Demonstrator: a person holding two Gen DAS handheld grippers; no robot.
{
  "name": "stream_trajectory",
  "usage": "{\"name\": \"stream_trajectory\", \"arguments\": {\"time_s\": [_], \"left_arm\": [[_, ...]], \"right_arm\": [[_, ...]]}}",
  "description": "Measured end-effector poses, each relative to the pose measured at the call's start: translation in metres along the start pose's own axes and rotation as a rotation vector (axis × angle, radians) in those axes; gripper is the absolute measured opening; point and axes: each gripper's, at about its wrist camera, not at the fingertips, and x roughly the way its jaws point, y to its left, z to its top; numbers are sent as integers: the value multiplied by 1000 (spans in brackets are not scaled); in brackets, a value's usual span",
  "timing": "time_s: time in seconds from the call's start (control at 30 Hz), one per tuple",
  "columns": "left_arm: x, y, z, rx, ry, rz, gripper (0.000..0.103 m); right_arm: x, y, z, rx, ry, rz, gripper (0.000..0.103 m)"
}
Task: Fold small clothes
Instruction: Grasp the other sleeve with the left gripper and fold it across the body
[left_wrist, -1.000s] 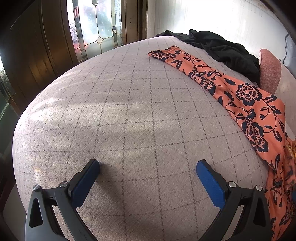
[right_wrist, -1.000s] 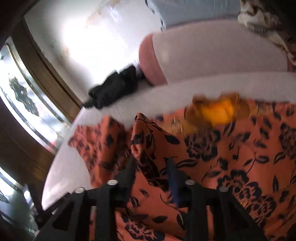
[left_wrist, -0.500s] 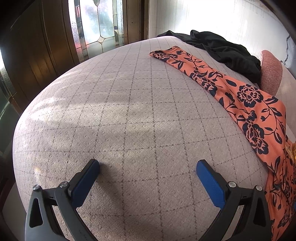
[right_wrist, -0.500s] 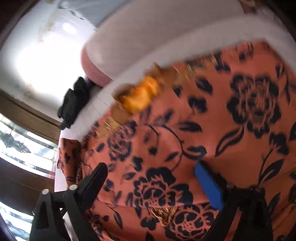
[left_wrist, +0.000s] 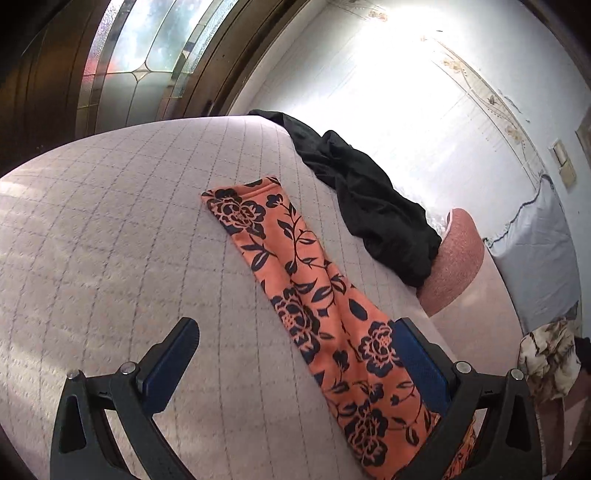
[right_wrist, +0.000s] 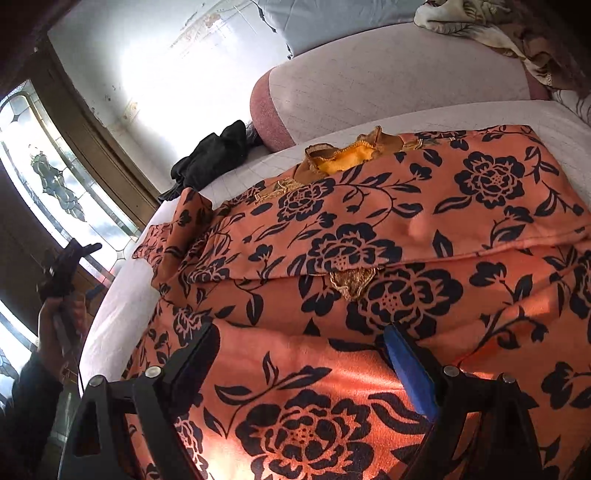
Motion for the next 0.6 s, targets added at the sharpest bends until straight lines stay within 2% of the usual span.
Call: {"name": "stream_trajectory", "arguments": {"time_s": [0.07,0.2,0.23,0.33,0.37,0.4,0.43,0.5,0.53,0.57,0.6], "left_arm": [[38,6,23,-53,57,-4,103],[84,33,50,-178,40,75,102],[89,36,54,-190,24,77,102],[97,28,60,-143,0,104,102],[99,26,62,-137,-4,113,99],[102,25,63,-126,-5,140,82],[107,25,65,-111,1,176,70],[114,24,68,-87,22,243,24],[115,25,70,-81,32,262,13],[115,26,72,-84,45,251,6],[112,25,74,-84,46,249,4]], "right_arm": [[-3,-6,-4,17,-19,30,92],[-2,-19,-3,68,-25,96,93],[-1,-19,-3,66,-27,97,93],[1,-19,-4,65,-30,106,93],[1,-20,-4,69,-31,112,93],[1,-20,-5,71,-33,115,93],[1,-20,-5,71,-34,117,93],[1,-20,-6,75,-36,122,93],[1,-20,-6,77,-36,125,93],[1,-20,-6,77,-37,126,93],[1,-20,-7,78,-37,127,93]]}}
